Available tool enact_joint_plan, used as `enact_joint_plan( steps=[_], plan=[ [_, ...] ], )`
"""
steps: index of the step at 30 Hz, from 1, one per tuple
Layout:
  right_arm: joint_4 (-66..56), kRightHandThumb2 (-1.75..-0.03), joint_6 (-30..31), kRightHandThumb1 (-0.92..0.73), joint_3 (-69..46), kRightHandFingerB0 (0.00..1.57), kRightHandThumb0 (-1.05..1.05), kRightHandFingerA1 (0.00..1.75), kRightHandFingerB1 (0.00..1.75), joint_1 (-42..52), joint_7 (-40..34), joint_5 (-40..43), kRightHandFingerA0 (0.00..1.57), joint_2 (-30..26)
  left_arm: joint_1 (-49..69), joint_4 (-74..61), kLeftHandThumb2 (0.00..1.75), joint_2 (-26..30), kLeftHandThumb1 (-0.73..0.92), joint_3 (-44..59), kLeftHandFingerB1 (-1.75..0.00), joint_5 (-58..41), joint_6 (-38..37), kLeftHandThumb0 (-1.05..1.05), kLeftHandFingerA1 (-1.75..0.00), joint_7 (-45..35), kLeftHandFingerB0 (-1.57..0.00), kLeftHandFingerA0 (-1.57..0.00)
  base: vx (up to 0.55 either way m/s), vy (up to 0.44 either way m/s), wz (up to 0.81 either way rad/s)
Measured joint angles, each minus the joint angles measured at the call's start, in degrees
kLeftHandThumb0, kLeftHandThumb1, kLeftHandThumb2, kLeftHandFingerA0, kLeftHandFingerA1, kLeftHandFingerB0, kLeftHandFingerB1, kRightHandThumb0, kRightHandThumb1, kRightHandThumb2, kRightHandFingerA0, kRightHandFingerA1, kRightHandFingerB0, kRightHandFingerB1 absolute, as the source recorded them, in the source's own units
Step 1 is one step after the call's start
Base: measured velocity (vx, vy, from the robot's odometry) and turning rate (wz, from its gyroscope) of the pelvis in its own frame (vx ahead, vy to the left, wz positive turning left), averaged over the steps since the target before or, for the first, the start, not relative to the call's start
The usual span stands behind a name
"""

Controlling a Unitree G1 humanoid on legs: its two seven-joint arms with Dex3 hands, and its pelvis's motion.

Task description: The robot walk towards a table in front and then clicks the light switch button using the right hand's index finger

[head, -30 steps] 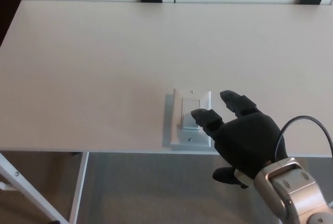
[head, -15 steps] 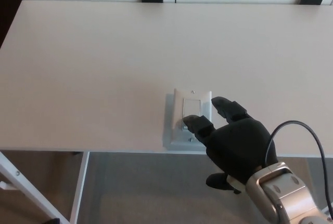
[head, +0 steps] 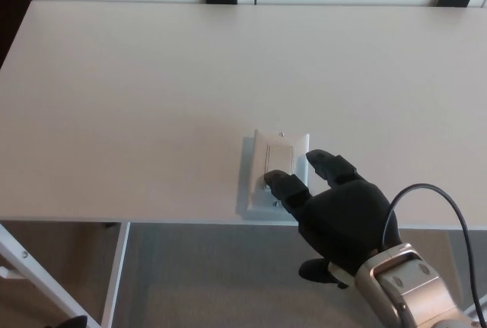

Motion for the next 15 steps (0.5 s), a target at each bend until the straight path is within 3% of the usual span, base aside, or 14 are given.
enact_joint_plan(
  steps=[1,2,6,8,15],
  plan=[
    [0.00,-0.83,0.00,-0.48,0.00,0.09,-0.69,0.12,0.32,0.00,-0.05,0.01,0.00,-0.02,0.00,-0.01,0.60,0.00,0.68,0.00,-0.33,0.00,0.00,-0.15,-0.37,0.00,-0.23,-0.21,0.00,0.000,0.00],
    [0.01,-0.83,0.00,-0.50,0.01,0.13,-0.73,0.06,0.31,0.00,-0.08,0.01,0.00,-0.03,-0.01,-0.05,0.61,0.00,0.68,0.01,-0.33,-0.01,0.00,-0.16,-0.38,0.00,-0.23,-0.22,0.00,0.000,0.00],
    [0.37,-0.82,0.19,-0.49,0.55,0.14,-0.72,0.09,0.35,0.52,-0.56,-0.03,0.00,0.07,0.29,-0.19,0.61,0.06,0.67,0.10,-0.33,-0.03,-0.01,-0.18,-0.38,-0.02,-0.23,-0.21,0.00,0.000,0.00],
    [0.85,-0.82,0.28,-0.52,0.81,0.15,-0.78,0.00,0.32,0.59,-0.95,-0.05,0.00,0.08,0.36,-0.22,0.61,0.09,0.67,0.12,-0.33,-0.03,-0.01,-0.18,-0.38,-0.04,-0.23,-0.21,0.00,0.000,0.00],
    [1.58,-0.84,0.75,-0.52,1.50,0.15,-0.75,0.08,0.36,0.40,-1.56,-0.27,0.00,0.21,-0.04,-0.40,0.61,0.57,0.67,0.11,-0.34,0.00,0.00,-0.20,-0.38,-0.02,-0.23,-0.21,0.00,0.000,0.00]
  ],
)
